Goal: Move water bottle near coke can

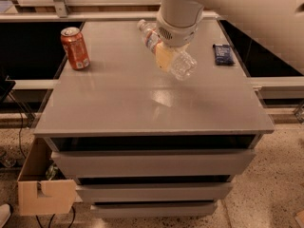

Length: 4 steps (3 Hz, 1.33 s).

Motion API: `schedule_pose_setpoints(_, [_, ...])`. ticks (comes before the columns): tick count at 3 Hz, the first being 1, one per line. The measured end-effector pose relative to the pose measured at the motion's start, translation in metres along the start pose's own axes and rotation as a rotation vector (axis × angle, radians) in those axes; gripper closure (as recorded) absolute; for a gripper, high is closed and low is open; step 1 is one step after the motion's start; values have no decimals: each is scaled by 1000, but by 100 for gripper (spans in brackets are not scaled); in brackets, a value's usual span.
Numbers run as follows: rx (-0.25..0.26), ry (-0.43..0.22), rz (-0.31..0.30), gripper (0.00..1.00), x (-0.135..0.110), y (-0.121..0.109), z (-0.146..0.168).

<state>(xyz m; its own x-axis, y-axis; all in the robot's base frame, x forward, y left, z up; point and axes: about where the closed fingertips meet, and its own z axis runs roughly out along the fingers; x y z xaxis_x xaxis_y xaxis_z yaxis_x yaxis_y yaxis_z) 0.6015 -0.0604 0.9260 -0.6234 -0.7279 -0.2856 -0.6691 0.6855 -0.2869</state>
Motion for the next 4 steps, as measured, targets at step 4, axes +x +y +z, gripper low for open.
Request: schedule_pose_setpoints(4, [138,-144,-340,100,-65,15,-10])
